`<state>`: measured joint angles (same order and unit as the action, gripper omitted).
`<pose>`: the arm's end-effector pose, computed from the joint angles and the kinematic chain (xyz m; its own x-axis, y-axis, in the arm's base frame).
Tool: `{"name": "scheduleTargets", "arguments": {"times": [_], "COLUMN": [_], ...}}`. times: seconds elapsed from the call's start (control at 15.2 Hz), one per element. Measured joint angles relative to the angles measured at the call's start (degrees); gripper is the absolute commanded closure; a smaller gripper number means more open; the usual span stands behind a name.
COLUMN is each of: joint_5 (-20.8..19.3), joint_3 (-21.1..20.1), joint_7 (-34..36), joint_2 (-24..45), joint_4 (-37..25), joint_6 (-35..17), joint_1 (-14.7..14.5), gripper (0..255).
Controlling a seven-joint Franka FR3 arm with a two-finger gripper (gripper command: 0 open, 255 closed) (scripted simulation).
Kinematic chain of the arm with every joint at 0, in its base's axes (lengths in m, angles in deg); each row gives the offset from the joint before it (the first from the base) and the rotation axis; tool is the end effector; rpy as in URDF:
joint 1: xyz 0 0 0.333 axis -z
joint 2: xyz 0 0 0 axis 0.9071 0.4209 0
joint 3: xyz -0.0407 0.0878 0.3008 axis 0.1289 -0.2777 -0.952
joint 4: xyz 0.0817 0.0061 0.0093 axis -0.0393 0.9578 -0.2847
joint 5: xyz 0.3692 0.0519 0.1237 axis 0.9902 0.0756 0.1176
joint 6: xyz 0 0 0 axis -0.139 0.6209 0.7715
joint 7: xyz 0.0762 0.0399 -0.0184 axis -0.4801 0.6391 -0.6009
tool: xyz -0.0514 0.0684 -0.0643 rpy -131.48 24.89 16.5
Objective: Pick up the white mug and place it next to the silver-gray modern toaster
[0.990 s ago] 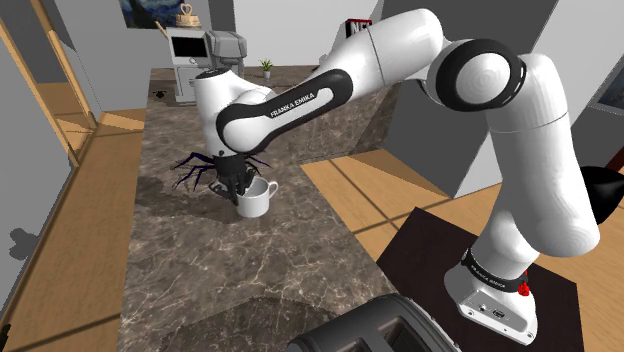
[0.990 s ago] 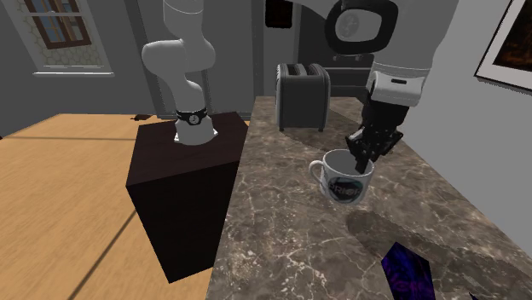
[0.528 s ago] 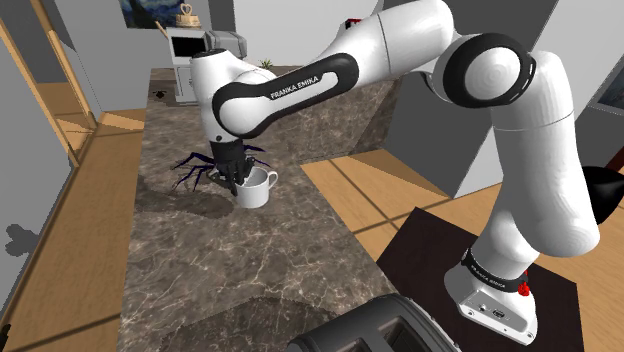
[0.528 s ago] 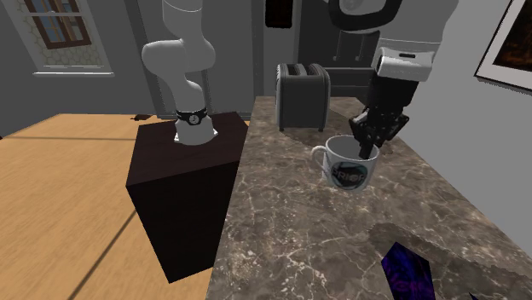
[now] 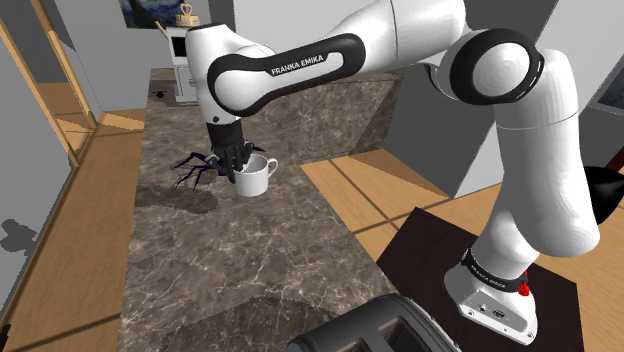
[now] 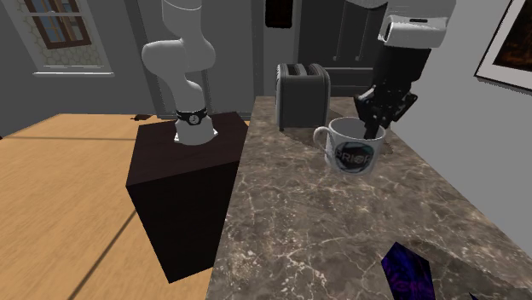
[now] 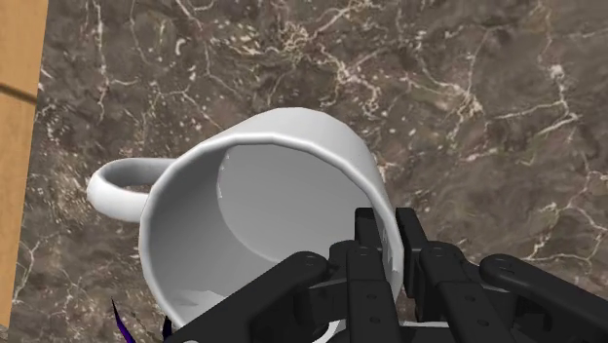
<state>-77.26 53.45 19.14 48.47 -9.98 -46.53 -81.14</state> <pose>0.6240 0.3203 0.4035 0.9978 -0.0628 -0.0221 -0.0617 -0.9969 0.0482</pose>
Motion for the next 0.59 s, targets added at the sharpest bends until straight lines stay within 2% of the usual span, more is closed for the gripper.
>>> {"name": "scheduleTargets", "arguments": {"times": [0.59], "joint_5": [0.4], "joint_3": [-0.2], "joint_7": [-0.5], "joint_2": [-0.8], "joint_4": [-5.7], "joint_6": [6.4], "joint_1": [-0.4], "gripper": [255]}}
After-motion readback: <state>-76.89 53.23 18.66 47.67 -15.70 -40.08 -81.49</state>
